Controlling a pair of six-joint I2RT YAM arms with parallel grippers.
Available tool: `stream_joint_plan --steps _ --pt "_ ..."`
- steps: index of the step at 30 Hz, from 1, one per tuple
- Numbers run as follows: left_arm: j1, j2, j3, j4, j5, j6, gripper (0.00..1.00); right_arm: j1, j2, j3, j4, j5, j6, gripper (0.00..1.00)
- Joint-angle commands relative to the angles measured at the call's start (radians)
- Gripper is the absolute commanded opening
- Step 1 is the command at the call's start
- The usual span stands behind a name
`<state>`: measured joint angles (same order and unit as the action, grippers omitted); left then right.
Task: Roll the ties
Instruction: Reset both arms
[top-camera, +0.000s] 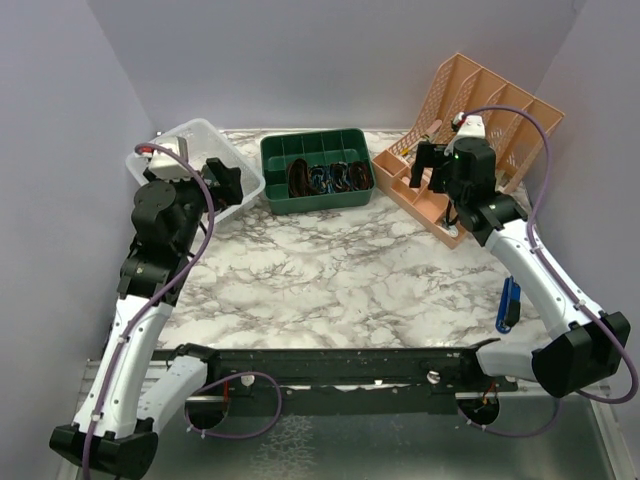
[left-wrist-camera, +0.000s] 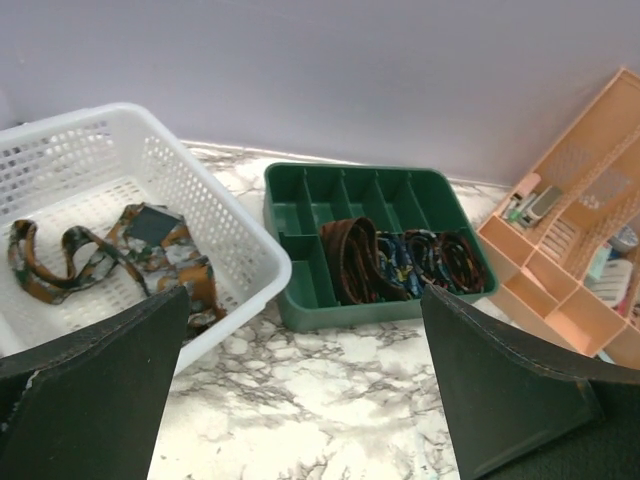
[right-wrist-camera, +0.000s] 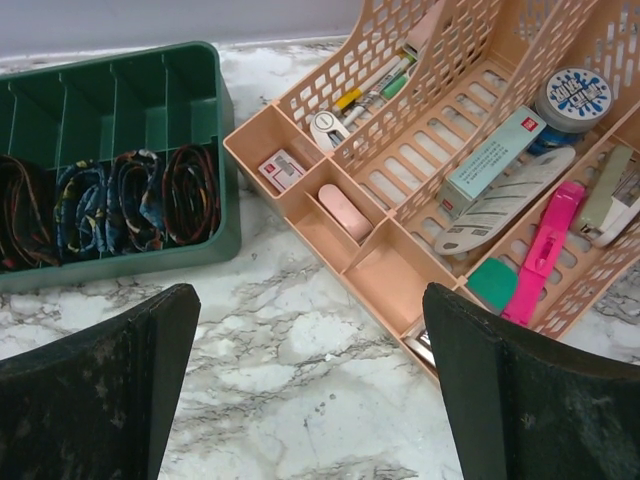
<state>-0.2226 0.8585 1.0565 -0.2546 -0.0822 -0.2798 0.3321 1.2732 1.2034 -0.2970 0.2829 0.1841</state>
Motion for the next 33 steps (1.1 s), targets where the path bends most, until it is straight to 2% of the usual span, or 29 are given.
stream_joint_plan --steps 1,6,7,8,12,19,26,33 --pt "-0.001 0.024 -0.023 -0.1 -0.114 0.041 0.99 -0.002 -0.004 0.025 -0.052 -0.037 -0.025 1.0" --pt "-0.001 0.084 -0.023 -0.152 -0.183 0.029 0.99 -0.002 0.013 0.057 -0.092 -0.059 -0.022 1.0" --pt "-0.002 0.1 -0.018 -0.167 -0.211 0.016 0.99 -0.002 0.02 0.063 -0.101 -0.059 -0.021 1.0" --pt "-0.001 0.14 -0.011 -0.204 -0.308 -0.01 0.99 -0.002 0.035 0.093 -0.13 -0.057 -0.021 1.0" --pt "-0.001 0.147 -0.001 -0.25 -0.384 -0.067 0.99 -0.002 0.059 0.147 -0.172 -0.059 -0.013 1.0" --pt "-0.001 0.115 0.026 -0.291 -0.36 -0.051 0.99 -0.002 0.071 0.211 -0.19 -0.077 -0.005 1.0" --pt "-0.001 0.138 0.143 -0.33 -0.301 0.003 0.99 -0.002 0.114 0.337 -0.22 -0.061 -0.027 1.0" --pt "-0.001 0.147 0.17 -0.332 -0.296 -0.007 0.99 -0.002 0.063 0.243 -0.183 -0.079 0.001 1.0"
